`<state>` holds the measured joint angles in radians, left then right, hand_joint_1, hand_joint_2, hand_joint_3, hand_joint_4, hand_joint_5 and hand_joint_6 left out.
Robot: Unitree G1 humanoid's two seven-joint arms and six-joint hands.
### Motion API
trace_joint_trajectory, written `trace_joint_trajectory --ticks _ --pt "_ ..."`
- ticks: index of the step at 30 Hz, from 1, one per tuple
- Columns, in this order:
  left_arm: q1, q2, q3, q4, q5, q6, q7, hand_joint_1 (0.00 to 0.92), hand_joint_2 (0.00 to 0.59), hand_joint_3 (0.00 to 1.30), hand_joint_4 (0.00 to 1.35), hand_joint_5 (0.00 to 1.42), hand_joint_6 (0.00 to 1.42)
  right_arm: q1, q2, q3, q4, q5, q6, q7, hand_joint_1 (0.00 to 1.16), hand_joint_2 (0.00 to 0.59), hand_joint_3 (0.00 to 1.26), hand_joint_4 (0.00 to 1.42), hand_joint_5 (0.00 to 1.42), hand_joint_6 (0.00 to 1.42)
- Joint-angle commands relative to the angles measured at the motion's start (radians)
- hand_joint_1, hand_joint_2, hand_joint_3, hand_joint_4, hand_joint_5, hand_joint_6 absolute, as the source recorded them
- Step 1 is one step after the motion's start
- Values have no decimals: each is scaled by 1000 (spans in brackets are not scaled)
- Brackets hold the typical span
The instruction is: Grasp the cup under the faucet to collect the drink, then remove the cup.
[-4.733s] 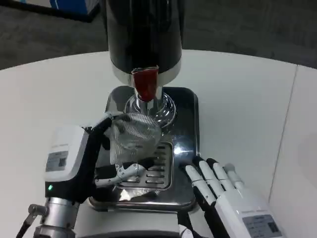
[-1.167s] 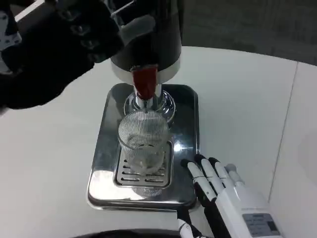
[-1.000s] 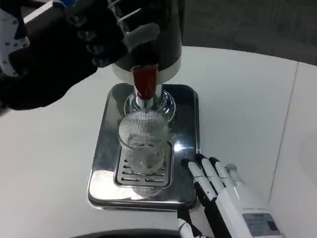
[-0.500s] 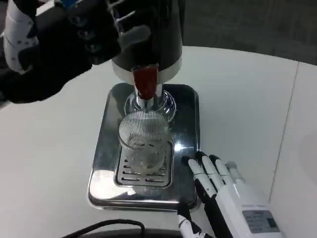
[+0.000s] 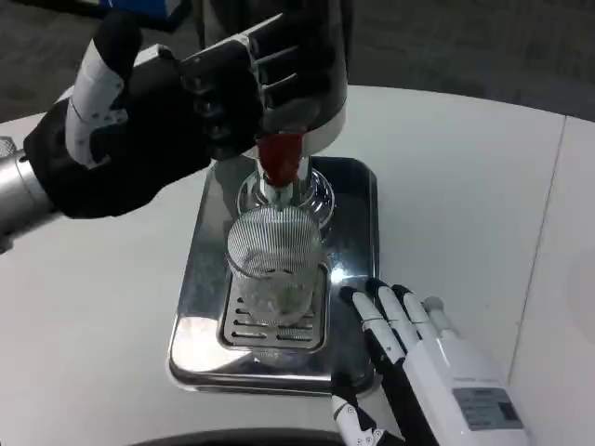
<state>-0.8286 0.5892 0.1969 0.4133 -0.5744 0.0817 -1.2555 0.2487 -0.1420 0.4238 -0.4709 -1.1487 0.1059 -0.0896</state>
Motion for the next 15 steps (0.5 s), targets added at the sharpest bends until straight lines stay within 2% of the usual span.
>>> trace_joint_trajectory --ticks 1,15 --pt "32 -13 -45 -30 32 -1 -24 0 64 0 0 0 0 6 2 4 11 8 5 8 246 556 74 0 4 14" --pt "74 -7 -77 -41 81 -46 -2 0 64 0 0 7 0 13 -1 1 2 10 6 7 256 556 74 0 4 22"
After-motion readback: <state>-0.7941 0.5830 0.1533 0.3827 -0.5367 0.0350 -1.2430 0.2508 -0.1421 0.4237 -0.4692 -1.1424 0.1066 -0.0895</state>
